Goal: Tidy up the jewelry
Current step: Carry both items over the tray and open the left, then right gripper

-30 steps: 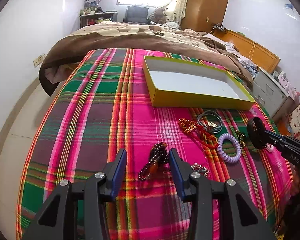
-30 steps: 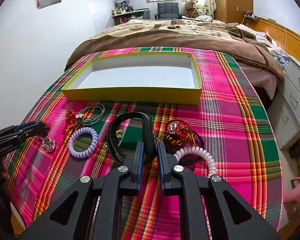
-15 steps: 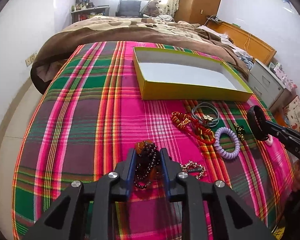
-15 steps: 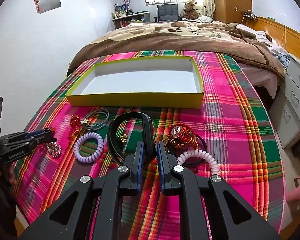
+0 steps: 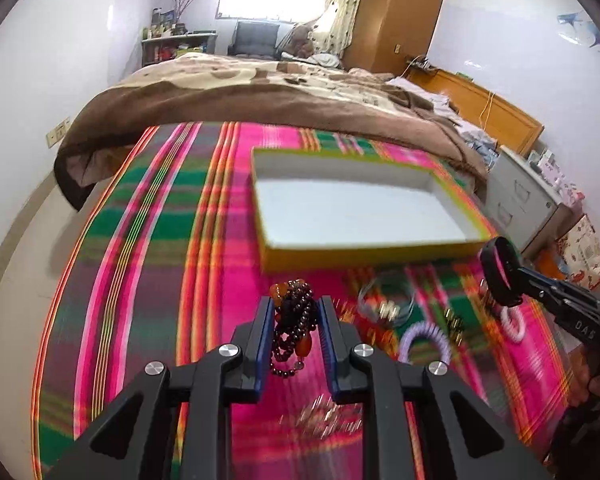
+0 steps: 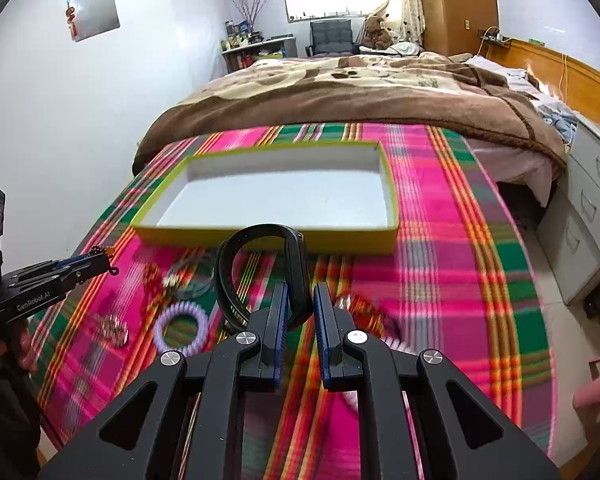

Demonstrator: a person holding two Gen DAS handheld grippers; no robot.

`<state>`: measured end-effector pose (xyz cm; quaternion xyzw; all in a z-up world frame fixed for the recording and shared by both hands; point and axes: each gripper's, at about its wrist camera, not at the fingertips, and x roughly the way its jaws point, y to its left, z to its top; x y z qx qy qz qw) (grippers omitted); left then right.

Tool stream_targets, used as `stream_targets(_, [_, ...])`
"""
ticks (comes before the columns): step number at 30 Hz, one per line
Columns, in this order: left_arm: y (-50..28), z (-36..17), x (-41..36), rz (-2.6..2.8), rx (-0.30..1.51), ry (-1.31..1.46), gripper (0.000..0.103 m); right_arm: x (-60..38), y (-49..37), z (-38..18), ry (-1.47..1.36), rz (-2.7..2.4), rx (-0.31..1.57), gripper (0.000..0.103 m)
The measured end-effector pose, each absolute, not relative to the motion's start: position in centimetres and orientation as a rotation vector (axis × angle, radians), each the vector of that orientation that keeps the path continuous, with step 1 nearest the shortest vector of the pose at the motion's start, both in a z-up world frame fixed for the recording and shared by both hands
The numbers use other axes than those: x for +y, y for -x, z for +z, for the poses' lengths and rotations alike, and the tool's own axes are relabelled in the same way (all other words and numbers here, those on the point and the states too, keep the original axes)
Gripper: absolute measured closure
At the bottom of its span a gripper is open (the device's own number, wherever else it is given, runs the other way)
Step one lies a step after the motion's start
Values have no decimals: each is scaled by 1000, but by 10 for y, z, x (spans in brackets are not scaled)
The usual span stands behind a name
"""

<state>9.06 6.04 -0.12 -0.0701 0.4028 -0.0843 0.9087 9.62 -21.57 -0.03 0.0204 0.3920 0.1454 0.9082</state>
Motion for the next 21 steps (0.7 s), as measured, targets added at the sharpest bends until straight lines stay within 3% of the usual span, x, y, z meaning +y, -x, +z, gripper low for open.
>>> stream_targets(9, [-150,14,51,-192,798,148,81,-221,-151,13,-39,243,804,90])
stream_targets(21, [-228,-14,42,-211,914,183,81,-223,-223,-8,-29,172,888,90])
